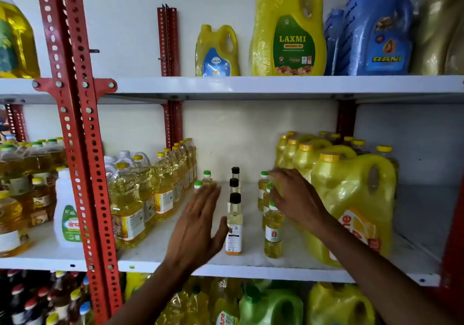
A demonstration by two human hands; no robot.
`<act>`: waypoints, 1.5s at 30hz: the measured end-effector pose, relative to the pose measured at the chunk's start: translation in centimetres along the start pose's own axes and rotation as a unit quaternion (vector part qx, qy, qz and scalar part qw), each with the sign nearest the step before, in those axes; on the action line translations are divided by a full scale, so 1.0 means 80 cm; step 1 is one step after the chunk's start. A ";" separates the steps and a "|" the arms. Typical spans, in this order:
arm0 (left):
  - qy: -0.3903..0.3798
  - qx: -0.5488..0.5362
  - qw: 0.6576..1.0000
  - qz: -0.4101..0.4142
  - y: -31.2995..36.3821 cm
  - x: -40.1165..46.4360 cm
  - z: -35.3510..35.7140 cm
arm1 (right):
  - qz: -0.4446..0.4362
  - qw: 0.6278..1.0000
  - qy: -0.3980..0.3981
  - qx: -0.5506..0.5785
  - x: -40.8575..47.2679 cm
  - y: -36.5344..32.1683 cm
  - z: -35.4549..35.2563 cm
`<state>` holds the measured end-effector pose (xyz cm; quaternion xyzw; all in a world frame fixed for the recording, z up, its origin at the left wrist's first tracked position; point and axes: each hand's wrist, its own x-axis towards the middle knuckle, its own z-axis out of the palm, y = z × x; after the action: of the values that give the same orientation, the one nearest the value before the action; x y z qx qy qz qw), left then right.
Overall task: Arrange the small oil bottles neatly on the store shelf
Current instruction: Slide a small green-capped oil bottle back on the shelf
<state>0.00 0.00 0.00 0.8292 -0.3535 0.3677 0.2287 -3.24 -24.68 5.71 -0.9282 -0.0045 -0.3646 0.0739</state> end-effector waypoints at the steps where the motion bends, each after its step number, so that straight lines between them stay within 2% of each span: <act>1: -0.031 -0.017 0.999 -0.032 -0.001 -0.014 0.012 | 0.025 0.999 -0.032 0.035 -0.001 0.009 0.007; 3: -0.085 -0.029 0.994 -0.069 -0.003 -0.039 0.038 | 0.051 0.988 -0.118 0.084 -0.006 0.022 0.016; 5: -0.178 -0.038 0.977 -0.107 -0.006 -0.063 0.064 | 0.072 0.975 -0.179 0.114 -0.009 0.033 0.026; 8: -0.279 -0.023 0.952 -0.123 -0.018 -0.081 0.089 | 0.088 0.967 -0.184 0.152 -0.008 0.037 0.034; 10: -0.319 -0.020 0.940 -0.122 -0.024 -0.090 0.100 | 0.101 0.966 -0.170 0.165 -0.006 0.040 0.037; 20: -0.308 -0.032 0.942 -0.131 -0.030 -0.096 0.114 | 0.125 0.971 -0.103 0.176 -0.013 0.039 0.047; 38: -0.288 -0.053 0.945 -0.143 -0.032 -0.098 0.116 | 0.115 0.972 -0.092 0.181 -0.025 0.022 0.036; 45: -0.302 -0.048 0.944 -0.125 -0.039 -0.098 0.115 | 0.126 0.971 -0.128 0.155 -0.018 0.025 0.040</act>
<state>2.70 -0.60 -12.14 0.9269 -0.3165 0.0508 0.1951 -2.03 -26.14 2.13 -0.9374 0.0463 -0.2255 0.2613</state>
